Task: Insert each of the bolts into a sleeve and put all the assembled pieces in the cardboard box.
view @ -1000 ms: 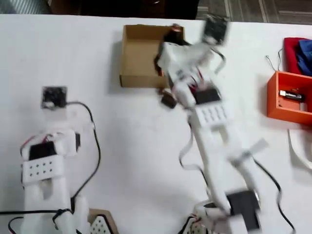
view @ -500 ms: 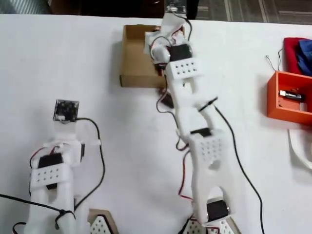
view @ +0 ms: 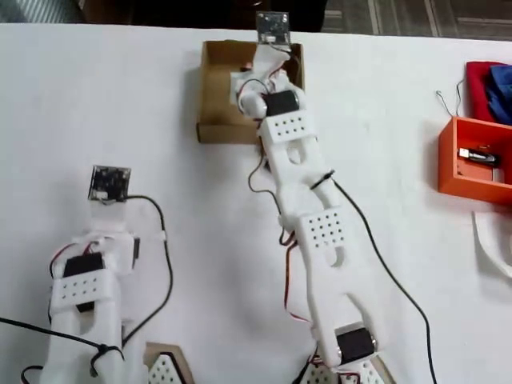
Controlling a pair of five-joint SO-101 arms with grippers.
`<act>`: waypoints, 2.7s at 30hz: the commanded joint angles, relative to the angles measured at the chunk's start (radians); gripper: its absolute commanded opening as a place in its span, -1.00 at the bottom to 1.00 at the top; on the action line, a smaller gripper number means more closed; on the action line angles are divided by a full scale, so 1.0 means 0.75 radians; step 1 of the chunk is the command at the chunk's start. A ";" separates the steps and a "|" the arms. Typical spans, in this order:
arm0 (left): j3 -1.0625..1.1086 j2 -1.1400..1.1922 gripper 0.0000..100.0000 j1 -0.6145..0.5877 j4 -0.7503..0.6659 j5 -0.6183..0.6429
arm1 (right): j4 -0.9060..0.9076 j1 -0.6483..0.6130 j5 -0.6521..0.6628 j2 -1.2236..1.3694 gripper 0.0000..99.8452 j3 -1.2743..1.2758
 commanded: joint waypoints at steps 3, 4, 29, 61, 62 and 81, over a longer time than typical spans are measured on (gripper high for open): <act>-0.003 -0.010 -0.78 -0.008 -0.016 -0.008 | -0.046 -0.007 0.014 0.017 -0.96 -0.092; -0.003 -0.010 -0.78 -0.008 -0.016 -0.008 | -0.046 -0.005 0.014 0.024 -0.96 -0.092; -0.003 -0.010 -0.78 -0.008 -0.016 -0.008 | -0.075 -0.013 0.014 0.069 -0.96 -0.033; -0.003 -0.010 -0.78 -0.008 -0.016 -0.008 | -0.052 -0.011 0.014 0.071 -0.96 0.049; -0.003 -0.010 -0.78 -0.008 -0.016 -0.008 | -0.052 -0.011 0.014 0.071 -0.96 0.057; -0.003 -0.010 -0.78 -0.008 -0.016 -0.008 | -0.087 -0.019 0.014 0.120 -0.96 0.063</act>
